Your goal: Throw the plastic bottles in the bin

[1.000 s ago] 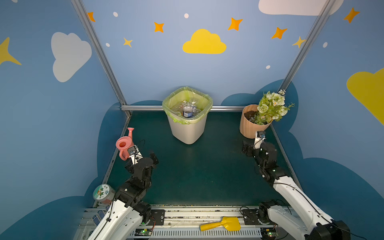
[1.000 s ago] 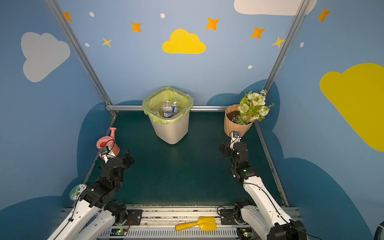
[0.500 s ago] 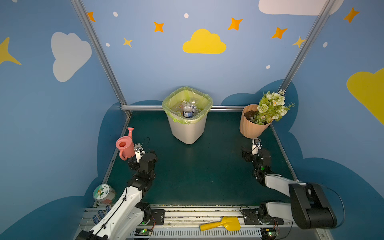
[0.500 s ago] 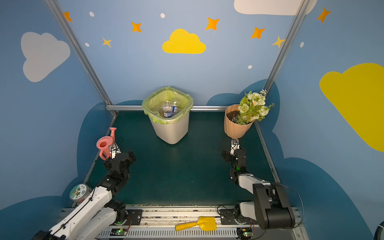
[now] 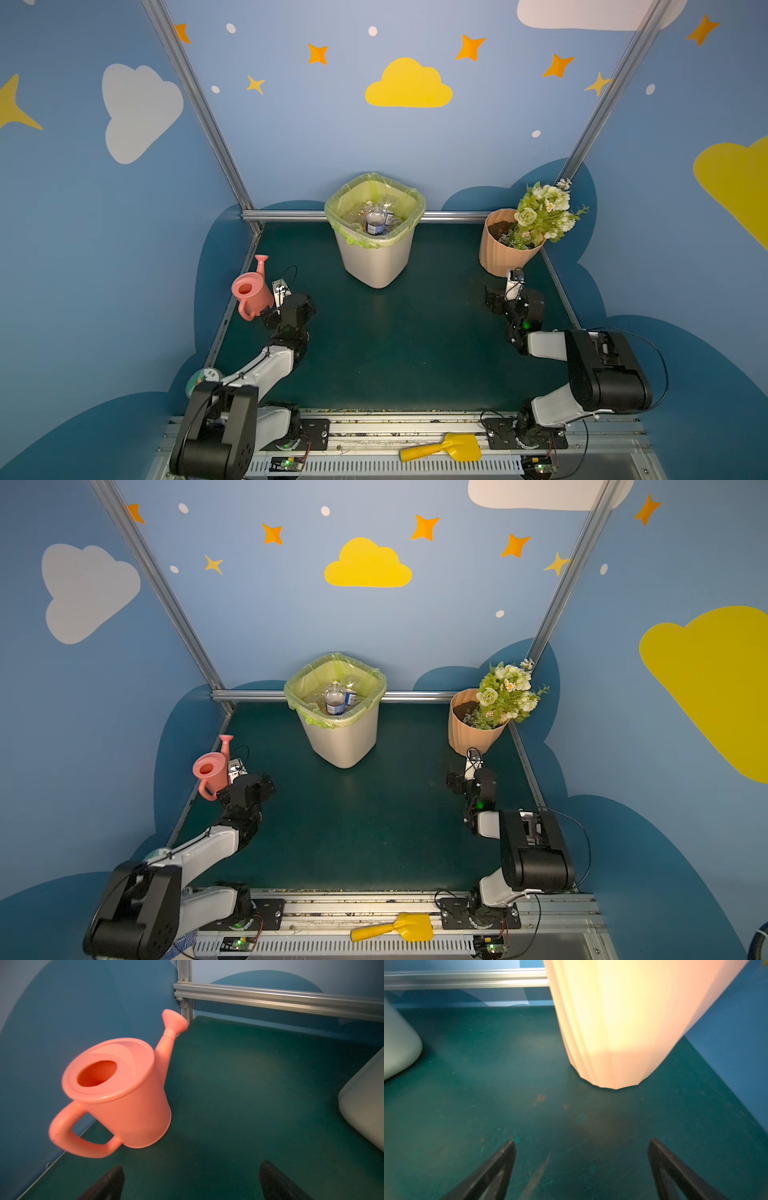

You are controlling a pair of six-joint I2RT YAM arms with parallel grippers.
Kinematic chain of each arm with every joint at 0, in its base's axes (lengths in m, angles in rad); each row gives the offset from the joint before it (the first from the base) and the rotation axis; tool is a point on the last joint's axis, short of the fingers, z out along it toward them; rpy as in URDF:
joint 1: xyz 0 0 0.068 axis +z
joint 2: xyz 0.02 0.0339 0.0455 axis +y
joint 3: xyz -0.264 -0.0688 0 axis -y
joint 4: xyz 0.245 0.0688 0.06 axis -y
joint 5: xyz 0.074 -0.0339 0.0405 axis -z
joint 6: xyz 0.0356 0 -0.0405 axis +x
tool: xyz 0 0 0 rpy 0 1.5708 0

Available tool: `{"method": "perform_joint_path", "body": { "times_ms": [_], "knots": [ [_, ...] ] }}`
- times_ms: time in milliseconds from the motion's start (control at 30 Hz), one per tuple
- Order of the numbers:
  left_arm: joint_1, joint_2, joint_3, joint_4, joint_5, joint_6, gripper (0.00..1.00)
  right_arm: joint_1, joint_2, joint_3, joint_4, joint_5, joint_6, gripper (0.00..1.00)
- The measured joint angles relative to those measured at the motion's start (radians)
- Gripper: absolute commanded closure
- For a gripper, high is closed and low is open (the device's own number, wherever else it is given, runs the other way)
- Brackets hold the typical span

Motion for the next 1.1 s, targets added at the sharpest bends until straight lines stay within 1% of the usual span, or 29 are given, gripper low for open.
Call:
{"method": "perform_joint_path", "body": {
  "times_ms": [67, 233, 300, 533, 1100],
  "knots": [
    [0.008, 0.073, 0.003, 0.059, 0.016, 0.004, 0.00, 0.000, 0.000, 0.000, -0.011, -0.009, 0.002, 0.03],
    [0.026, 0.227, 0.014, 0.210, 0.112, 0.022, 0.00, 0.000, 0.000, 0.000, -0.021, -0.019, 0.003, 0.03],
    [0.030, 0.270, 0.014, 0.245, 0.148, 0.029, 0.00, 0.000, 0.000, 0.000, -0.023, -0.019, 0.003, 0.03],
    [0.048, 0.273, 0.026, 0.272, 0.190, 0.031, 0.00, 0.000, 0.000, 0.000, -0.024, -0.021, 0.003, 0.03],
    [0.050, 0.273, 0.027, 0.276, 0.207, 0.031, 0.00, 0.002, 0.000, 0.000, -0.026, -0.021, 0.003, 0.03]
  ]
}}
